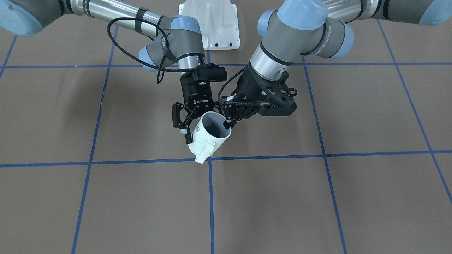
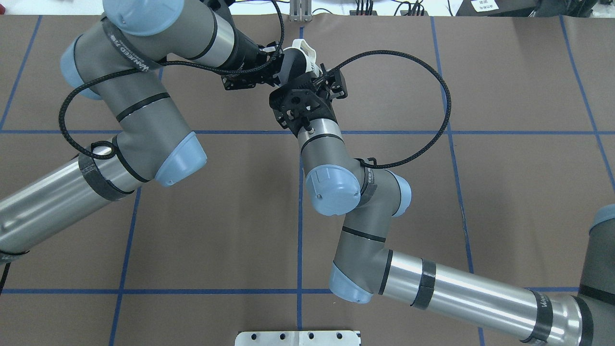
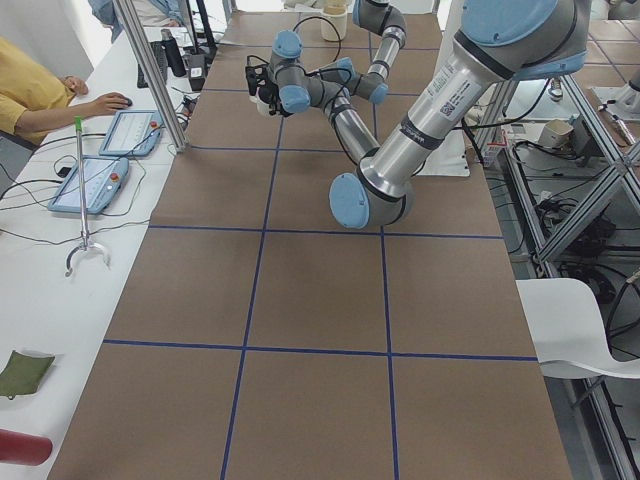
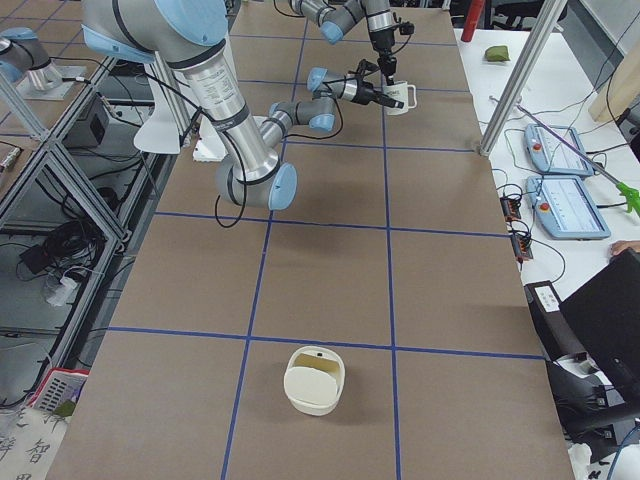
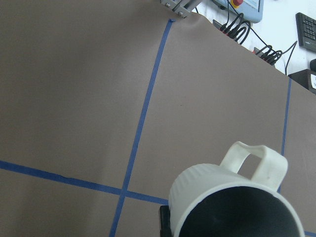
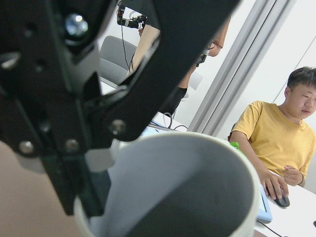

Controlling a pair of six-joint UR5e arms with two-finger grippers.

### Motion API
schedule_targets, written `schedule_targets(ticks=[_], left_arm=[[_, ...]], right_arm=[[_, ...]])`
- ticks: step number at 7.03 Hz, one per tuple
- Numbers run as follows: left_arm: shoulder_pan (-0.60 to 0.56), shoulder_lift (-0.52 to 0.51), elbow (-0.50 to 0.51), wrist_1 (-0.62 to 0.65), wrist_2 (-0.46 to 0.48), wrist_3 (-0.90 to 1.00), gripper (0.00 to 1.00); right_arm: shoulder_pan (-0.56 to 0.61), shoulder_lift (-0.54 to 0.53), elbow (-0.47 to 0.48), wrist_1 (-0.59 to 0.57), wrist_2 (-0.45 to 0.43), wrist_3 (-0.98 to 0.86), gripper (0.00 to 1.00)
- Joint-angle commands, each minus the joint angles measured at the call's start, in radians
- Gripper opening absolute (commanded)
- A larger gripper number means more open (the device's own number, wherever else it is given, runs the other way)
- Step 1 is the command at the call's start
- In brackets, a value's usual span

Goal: Left arm hands cup to right arm to dump lemon

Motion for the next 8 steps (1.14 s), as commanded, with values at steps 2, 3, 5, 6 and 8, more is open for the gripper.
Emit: schedule_targets(ticks=[2,3,5,6,8], left_arm=[[0.0,-0.002,0.002,0.0,0.0,0.004,0.0],[0.0,-0.002,0.002,0.0,0.0,0.004,0.0],[-0.009,-0.002,0.005,0.0,0.003,0.006,0.0],[-0.026,0.0,0.005,0.006,0.003,0.013,0.0],[-0.057,0.003,0.035,0.014,0.002,0.076,0.0]], right_arm=[[-0.055,-0.025,0.019,0.0,-0.064,-0.001,1.0],[-0.078,-0.034,0.03,0.0,-0.086,-0.003,1.0],[-0.108,-0.145,0.208,0.0,-0.078,-0.017,1.0],[-0.117,-0.179,0.288,0.002,-0.06,-0.02,1.0],[-0.07,-0.18,0.311,-0.006,0.027,0.011,1.0]])
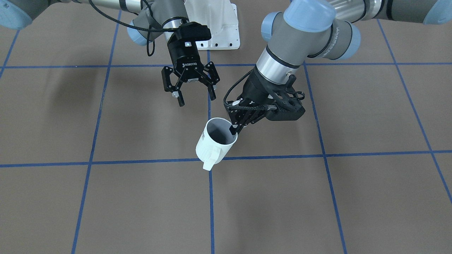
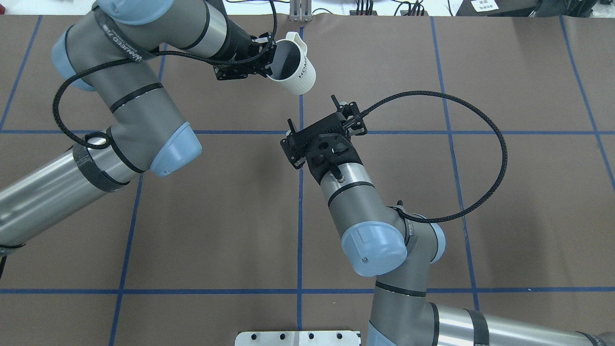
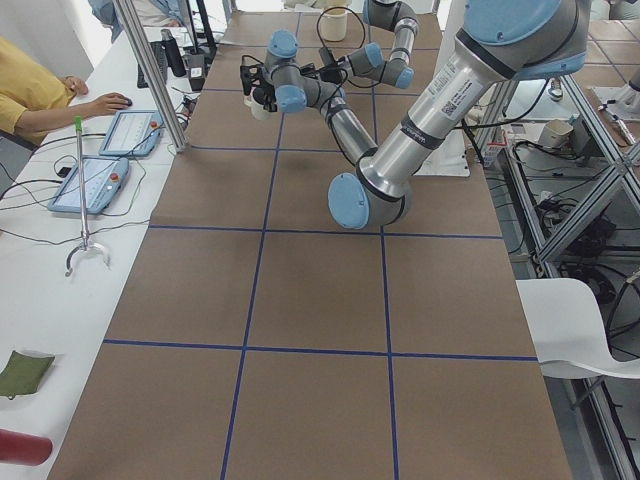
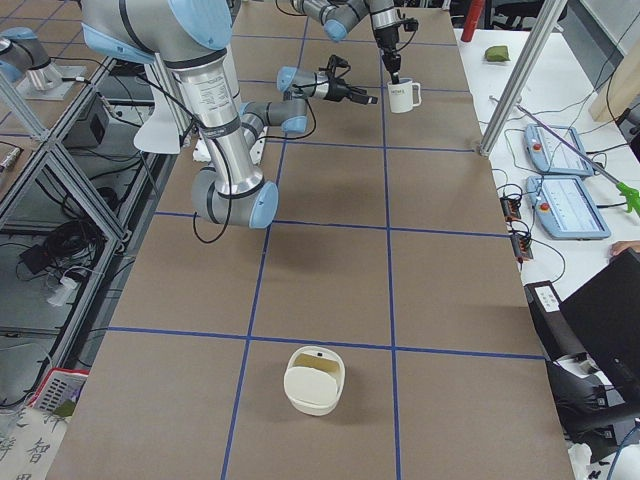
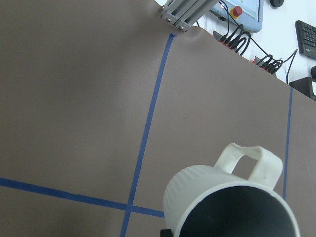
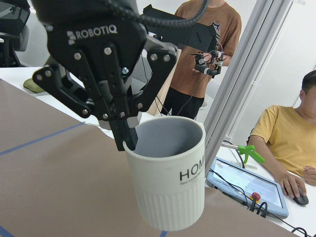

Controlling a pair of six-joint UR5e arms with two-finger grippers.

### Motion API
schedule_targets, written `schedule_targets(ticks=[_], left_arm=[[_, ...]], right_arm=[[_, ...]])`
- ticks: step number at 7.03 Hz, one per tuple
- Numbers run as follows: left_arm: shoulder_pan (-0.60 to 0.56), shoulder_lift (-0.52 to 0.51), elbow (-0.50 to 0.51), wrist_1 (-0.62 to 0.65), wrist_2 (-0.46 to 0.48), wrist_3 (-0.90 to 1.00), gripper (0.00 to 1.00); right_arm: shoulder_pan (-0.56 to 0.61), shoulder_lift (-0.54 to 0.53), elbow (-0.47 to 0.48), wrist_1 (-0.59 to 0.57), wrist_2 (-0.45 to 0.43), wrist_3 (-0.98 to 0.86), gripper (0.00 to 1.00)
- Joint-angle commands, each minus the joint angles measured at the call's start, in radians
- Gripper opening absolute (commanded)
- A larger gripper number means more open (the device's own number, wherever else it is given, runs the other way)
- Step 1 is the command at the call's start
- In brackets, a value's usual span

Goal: Left arm hands cup to right arm to dump lemon

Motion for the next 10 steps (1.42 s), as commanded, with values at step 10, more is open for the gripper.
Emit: schedule_targets(ticks=[10], left_arm=[[-0.12,0.474,-0.208,0.132,-0.013,0.623,0.0]], right_arm=[[0.903,-0.055,0.035,-0.735,1.411,0.083,1.0]])
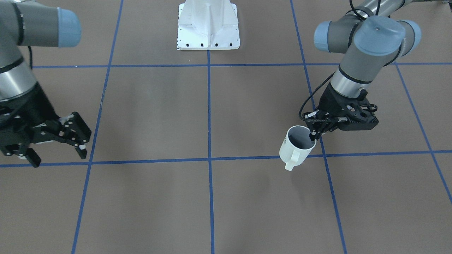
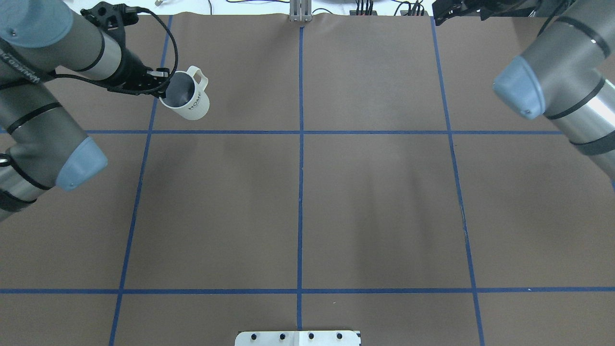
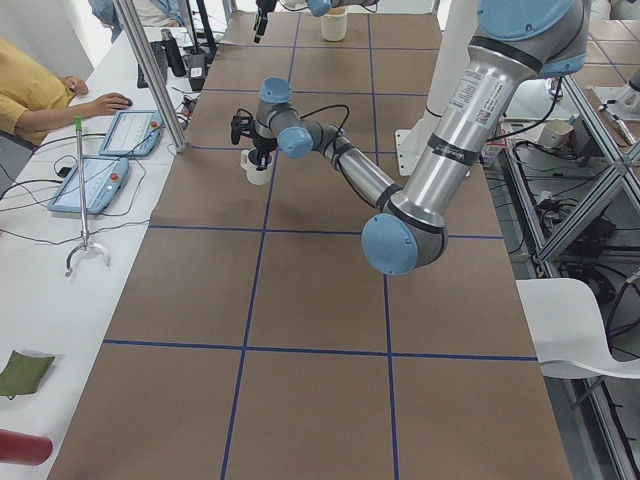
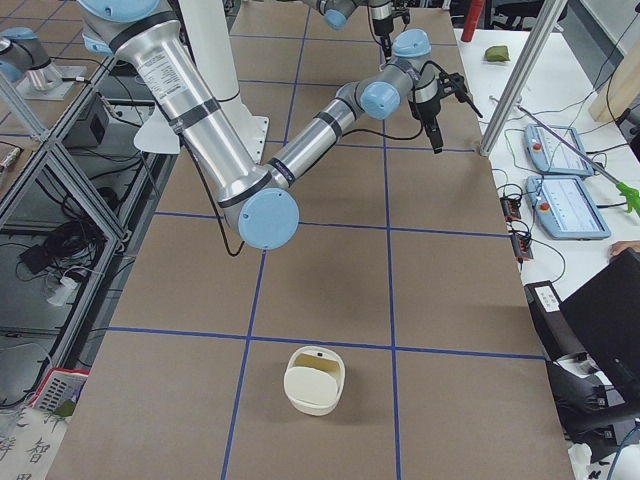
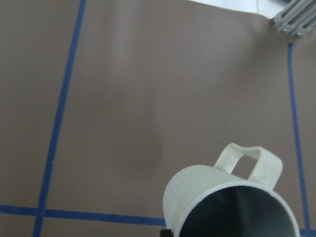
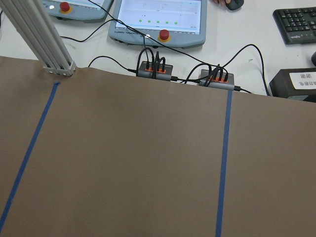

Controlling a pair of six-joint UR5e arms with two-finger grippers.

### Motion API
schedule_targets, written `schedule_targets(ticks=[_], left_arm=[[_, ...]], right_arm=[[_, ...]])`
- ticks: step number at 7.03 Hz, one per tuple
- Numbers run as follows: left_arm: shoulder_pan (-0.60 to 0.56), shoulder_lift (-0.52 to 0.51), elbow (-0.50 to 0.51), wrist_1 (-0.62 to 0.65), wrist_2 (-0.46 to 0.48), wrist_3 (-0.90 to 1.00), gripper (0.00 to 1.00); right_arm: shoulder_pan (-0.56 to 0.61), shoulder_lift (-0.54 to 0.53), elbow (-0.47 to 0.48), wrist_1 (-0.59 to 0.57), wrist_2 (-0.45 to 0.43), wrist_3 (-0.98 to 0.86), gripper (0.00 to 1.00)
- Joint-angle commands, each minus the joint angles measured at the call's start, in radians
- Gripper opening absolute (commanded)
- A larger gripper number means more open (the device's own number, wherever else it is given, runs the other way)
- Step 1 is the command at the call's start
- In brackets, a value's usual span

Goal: Left arm hands cup to right arm to dump lemon

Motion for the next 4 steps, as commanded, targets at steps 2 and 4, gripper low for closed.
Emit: schedule_targets(ticks=[2,4], left_arm=[[-0.076,0.271,-0.068,-0.038,-0.084,0.35,0.0],[-0.157,0.393,-0.072,-0.081,-0.183,0.515,0.0]], right_arm=[[0.237,-0.075,0.004,-0.238,0.1,-0.458,1.0],[0.316,-0.073,-0.025,-0.332,0.17,-0.61,1.0]])
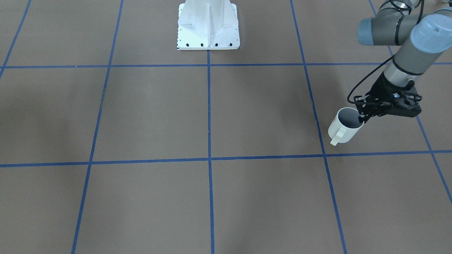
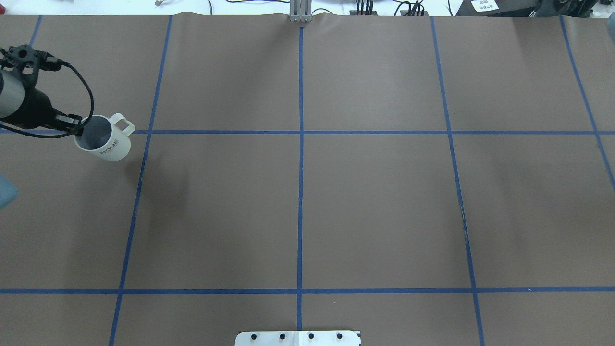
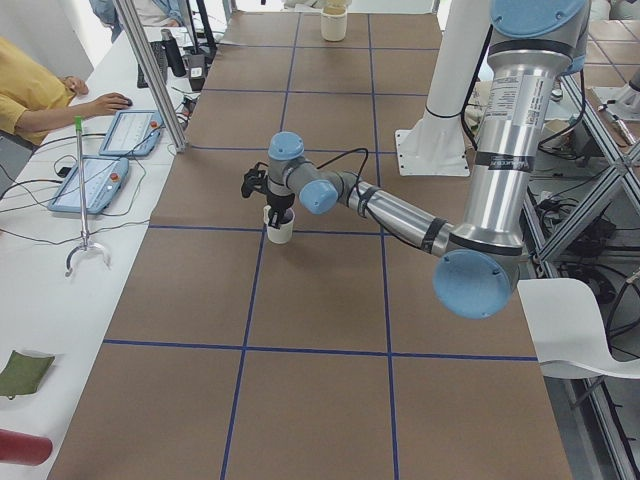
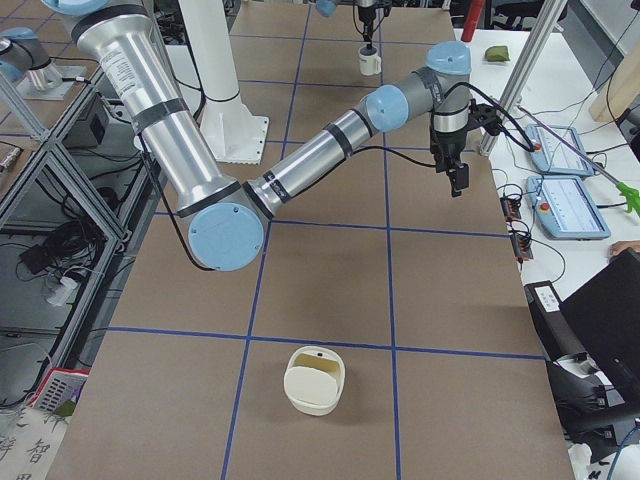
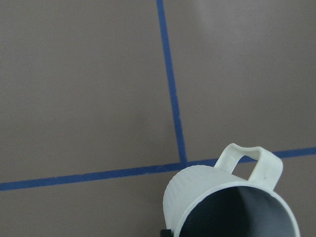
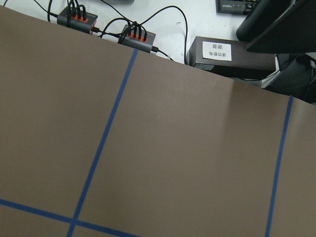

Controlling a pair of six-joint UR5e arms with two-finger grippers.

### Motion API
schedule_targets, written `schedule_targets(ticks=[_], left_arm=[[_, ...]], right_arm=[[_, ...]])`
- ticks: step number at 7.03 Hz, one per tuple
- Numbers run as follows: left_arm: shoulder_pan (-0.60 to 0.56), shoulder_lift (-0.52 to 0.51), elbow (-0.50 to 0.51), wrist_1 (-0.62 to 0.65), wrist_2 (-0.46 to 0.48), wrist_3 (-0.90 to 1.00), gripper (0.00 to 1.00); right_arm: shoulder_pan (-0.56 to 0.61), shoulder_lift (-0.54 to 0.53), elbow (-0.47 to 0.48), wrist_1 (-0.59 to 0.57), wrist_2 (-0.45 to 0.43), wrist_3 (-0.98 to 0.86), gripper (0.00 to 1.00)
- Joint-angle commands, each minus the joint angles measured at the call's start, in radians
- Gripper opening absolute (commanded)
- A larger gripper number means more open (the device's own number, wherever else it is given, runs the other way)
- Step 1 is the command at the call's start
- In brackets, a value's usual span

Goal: Left arm hands cup to right arm to dump lemon

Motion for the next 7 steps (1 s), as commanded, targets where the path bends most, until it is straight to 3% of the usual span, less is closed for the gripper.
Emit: schedule_targets(ticks=[1,4,5,6,7], left_arm=[[-0.063,0.091,0.007,-0.016,-0.06,0.161,0.0],[-0.06,0.096,0.062,-0.021,-0.062,0.245,0.0],[-0.056,0.091,0.079,-0.021,-0.06,0.246,0.34],[-0.056,0.084,0.082,-0.021,-0.062,0.246,0.63],[-0.063,0.084,0.067,-0.021,-0.06,0.259,1.0]], right_arm=[[0.086,-0.009,-0.055,-0.048,0.146,-0.091,1.0],[0.12,-0.073,-0.122,-0.04,0.167,-0.293,1.0],[0.12,-0.085,-0.124,-0.04,0.165,-0.295,1.0],[0.118,-0.089,-0.123,-0.038,0.165,-0.295,1.0],[0.118,-0.09,-0.115,-0.038,0.158,-0.292,1.0]])
